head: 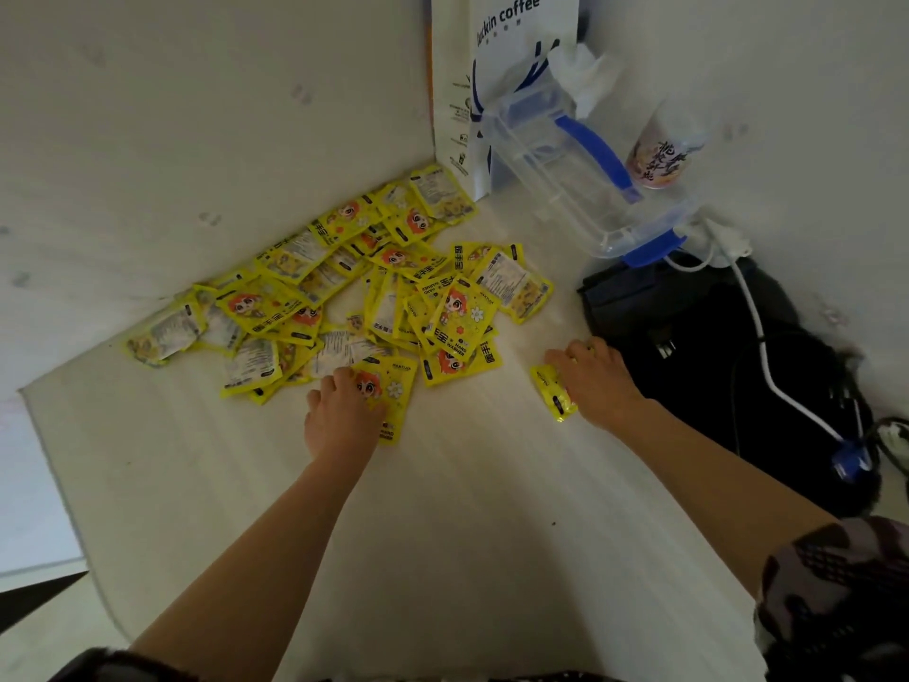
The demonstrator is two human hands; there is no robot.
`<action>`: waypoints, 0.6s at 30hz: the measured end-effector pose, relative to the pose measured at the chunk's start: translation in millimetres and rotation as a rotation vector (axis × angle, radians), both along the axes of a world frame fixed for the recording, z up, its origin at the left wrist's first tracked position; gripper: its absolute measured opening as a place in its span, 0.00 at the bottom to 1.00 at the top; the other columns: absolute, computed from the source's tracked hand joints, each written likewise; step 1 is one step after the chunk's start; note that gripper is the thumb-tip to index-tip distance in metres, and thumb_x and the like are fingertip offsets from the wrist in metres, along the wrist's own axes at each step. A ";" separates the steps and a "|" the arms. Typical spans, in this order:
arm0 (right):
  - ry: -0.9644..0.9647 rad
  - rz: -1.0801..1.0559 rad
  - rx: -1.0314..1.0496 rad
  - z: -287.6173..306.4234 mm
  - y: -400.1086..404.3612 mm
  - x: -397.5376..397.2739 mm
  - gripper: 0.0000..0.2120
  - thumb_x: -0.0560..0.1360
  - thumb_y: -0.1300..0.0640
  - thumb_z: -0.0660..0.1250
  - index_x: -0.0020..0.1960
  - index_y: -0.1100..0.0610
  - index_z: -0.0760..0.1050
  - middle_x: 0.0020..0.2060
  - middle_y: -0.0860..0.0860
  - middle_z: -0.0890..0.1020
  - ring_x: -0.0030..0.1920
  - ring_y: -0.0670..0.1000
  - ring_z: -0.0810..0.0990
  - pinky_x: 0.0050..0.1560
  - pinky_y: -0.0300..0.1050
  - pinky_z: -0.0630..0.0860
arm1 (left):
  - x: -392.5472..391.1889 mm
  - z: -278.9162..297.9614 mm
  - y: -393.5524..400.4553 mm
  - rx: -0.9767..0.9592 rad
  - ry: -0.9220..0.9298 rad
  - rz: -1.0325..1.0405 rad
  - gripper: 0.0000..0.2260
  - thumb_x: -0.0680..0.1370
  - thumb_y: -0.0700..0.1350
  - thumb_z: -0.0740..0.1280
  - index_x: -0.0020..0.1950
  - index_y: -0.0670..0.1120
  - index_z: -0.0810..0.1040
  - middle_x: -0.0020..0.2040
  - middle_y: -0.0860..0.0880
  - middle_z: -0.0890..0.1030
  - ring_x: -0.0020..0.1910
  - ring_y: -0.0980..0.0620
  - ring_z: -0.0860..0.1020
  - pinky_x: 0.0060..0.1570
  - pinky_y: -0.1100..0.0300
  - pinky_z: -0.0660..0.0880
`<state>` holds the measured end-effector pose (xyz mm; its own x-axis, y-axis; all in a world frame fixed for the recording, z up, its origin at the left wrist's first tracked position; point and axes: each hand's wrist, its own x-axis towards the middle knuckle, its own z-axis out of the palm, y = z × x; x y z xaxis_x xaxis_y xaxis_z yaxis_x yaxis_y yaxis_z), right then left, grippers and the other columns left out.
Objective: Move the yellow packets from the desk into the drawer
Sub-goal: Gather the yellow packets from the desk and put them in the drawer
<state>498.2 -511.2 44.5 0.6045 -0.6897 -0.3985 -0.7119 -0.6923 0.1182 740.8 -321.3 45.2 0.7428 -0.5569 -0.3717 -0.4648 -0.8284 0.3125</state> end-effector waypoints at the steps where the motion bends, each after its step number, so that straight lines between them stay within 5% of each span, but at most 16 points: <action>1: 0.001 0.011 -0.001 0.2 -0.2 2.4 0.26 0.73 0.64 0.64 0.70 0.52 0.64 0.63 0.54 0.69 0.65 0.60 0.66 0.63 0.52 0.66 | 0.2 -1.1 0.0 -0.010 0.010 0.020 0.27 0.73 0.51 0.72 0.67 0.43 0.66 0.64 0.42 0.71 0.64 0.40 0.67 0.58 0.45 0.70; 10: -0.013 0.059 0.135 9.2 14.7 28.8 0.18 0.74 0.51 0.66 0.62 0.54 0.68 0.57 0.54 0.71 0.58 0.58 0.71 0.57 0.55 0.65 | -3.5 -1.5 -5.4 -0.085 0.133 0.156 0.28 0.69 0.46 0.75 0.64 0.42 0.67 0.63 0.41 0.72 0.62 0.38 0.70 0.58 0.46 0.69; 14: -0.151 -0.088 0.352 18.7 23.3 45.5 0.15 0.74 0.47 0.68 0.53 0.53 0.67 0.50 0.50 0.75 0.55 0.55 0.75 0.52 0.51 0.63 | -3.3 -2.6 1.4 -0.137 0.222 0.189 0.27 0.68 0.42 0.75 0.63 0.41 0.69 0.61 0.41 0.70 0.59 0.40 0.73 0.56 0.49 0.71; 18: -0.397 -0.343 0.542 18.9 25.4 65.0 0.21 0.70 0.47 0.73 0.56 0.55 0.70 0.53 0.51 0.76 0.57 0.55 0.75 0.51 0.47 0.70 | 11.3 -3.4 15.7 -0.115 0.287 0.265 0.26 0.66 0.43 0.77 0.60 0.42 0.72 0.57 0.42 0.73 0.54 0.42 0.75 0.53 0.50 0.75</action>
<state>563.2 -485.8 63.4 0.5598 -0.6347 -0.5326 -0.8163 -0.3123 -0.4859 752.1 -305.6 41.8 0.7412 -0.4104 -0.5312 -0.1208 -0.8600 0.4958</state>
